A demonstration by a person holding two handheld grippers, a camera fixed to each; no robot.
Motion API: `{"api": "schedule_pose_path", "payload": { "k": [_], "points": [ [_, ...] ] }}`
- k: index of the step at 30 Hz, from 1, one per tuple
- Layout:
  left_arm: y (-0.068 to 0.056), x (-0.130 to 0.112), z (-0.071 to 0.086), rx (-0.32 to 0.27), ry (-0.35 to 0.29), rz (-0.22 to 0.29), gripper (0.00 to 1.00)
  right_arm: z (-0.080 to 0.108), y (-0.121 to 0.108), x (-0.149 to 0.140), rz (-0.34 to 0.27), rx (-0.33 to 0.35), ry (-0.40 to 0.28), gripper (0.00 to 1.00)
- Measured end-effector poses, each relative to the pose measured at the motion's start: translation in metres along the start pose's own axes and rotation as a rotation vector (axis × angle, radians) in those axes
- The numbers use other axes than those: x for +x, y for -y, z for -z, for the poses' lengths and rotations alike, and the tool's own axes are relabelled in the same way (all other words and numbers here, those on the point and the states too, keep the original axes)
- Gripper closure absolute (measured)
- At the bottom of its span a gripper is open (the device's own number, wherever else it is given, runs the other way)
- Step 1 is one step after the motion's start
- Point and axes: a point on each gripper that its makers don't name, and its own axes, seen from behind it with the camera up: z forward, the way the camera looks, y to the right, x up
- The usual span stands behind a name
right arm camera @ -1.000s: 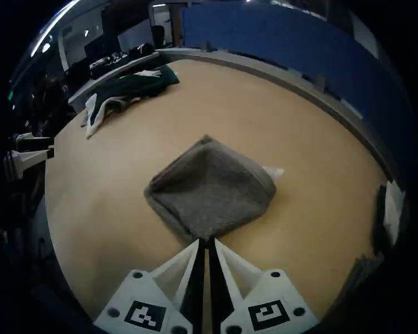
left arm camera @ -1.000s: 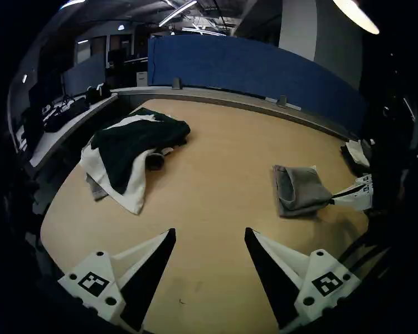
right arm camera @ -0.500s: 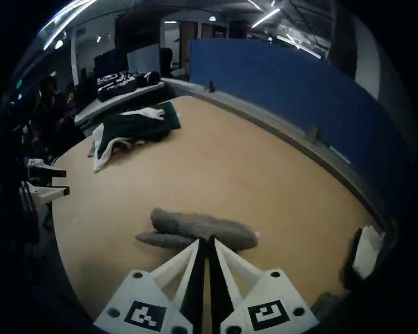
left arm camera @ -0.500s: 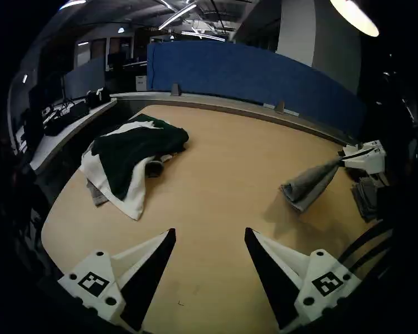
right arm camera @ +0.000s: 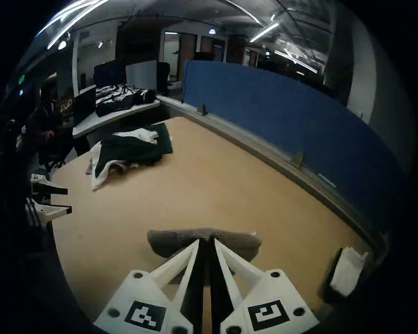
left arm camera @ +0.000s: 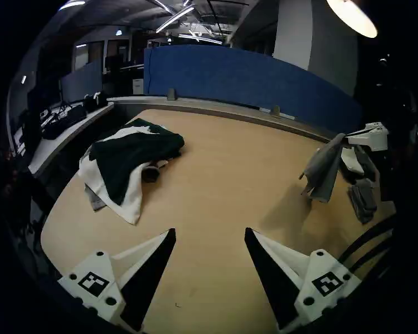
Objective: Fold towel
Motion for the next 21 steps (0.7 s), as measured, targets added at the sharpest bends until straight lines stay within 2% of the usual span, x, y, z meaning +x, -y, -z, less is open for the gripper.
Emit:
{"api": "schedule_pose_path", "payload": {
  "k": [11, 21],
  "points": [
    [-0.008, 0.002, 0.000, -0.018, 0.001, -0.010, 0.08, 0.022, -0.026, -0.001, -0.053, -0.040, -0.025, 0.96],
    [-0.021, 0.004, -0.006, -0.040, 0.007, -0.034, 0.08, 0.057, -0.078, -0.016, -0.097, -0.126, -0.027, 0.96]
  ]
}}
